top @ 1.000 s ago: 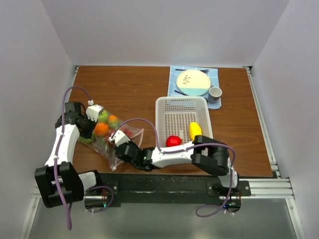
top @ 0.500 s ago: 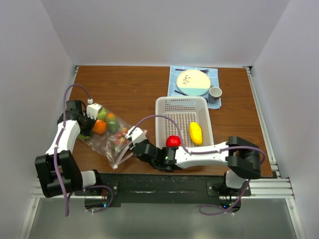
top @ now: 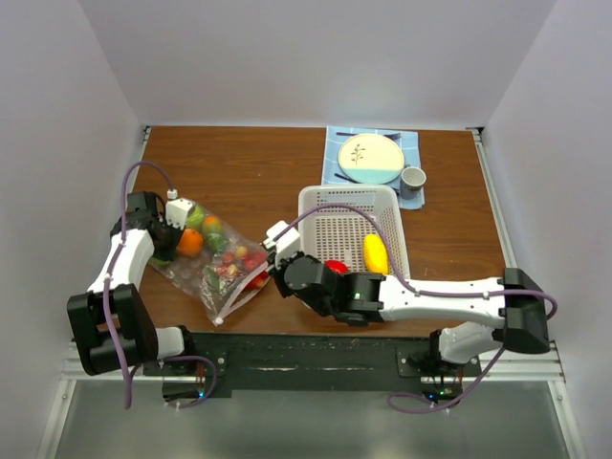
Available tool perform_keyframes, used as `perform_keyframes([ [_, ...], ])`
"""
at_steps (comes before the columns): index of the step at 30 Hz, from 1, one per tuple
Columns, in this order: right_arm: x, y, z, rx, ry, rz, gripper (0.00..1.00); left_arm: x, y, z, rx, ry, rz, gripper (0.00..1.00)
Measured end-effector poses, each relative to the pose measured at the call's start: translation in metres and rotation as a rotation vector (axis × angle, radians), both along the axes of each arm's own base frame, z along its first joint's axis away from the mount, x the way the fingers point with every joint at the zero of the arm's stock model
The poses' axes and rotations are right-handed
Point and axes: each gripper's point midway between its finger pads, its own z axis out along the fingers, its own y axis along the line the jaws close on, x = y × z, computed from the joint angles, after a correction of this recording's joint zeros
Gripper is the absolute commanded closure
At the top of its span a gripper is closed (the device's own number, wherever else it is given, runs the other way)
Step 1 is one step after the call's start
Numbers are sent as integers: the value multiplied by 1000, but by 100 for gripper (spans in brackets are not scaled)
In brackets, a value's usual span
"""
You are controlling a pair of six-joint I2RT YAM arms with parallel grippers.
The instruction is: Open the zip-top bag and remove the fake food
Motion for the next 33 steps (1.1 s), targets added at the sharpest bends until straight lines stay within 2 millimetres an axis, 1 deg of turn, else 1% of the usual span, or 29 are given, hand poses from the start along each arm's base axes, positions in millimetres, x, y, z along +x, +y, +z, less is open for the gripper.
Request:
perform_keyframes([
  [1,0,4,-5,-12,3,6,75,0,0,0,0,0,0,100],
  [3,-2,14,-32,-70,23,29,59,0,0,0,-1,0,0,100],
  [4,-3,18,-45,-99,36,40,45,0,0,0,-1,0,0,100],
  [6,-6,25,-82,-183,65,64,37,0,0,0,-1,0,0,100],
  [7,-7,27,-100,-225,78,75,30,0,0,0,-1,0,0,100],
  [8,-8,27,-115,-265,90,84,28,0,0,0,-1,0,0,100],
  [9,-10,28,-128,-295,101,91,26,0,0,0,-1,0,0,100],
  [10,-10,29,-137,-319,106,97,23,0,0,0,-1,1,-1,100],
  [12,-9,34,-145,-344,107,100,20,0,0,0,-2,1,-1,100],
  [13,-7,40,-144,-345,102,102,19,-1,0,0,-2,2,-1,100],
  [15,-3,52,-138,-332,87,102,18,-1,-1,0,-3,3,-1,100],
  [18,3,64,-128,-304,69,100,18,-2,-2,0,-7,4,-3,100],
  [20,8,70,-126,-293,62,97,18,-2,-2,1,-7,4,-3,100],
  [23,16,73,-132,-300,62,86,19,-2,-2,1,-8,3,-4,100],
  [28,27,67,-157,-351,83,64,23,-2,-2,1,-10,1,-5,100],
  [30,30,65,-161,-358,87,58,24,-2,-2,1,-11,0,-5,100],
  [33,32,65,-161,-353,89,54,26,-2,-3,1,-11,-1,-6,100],
])
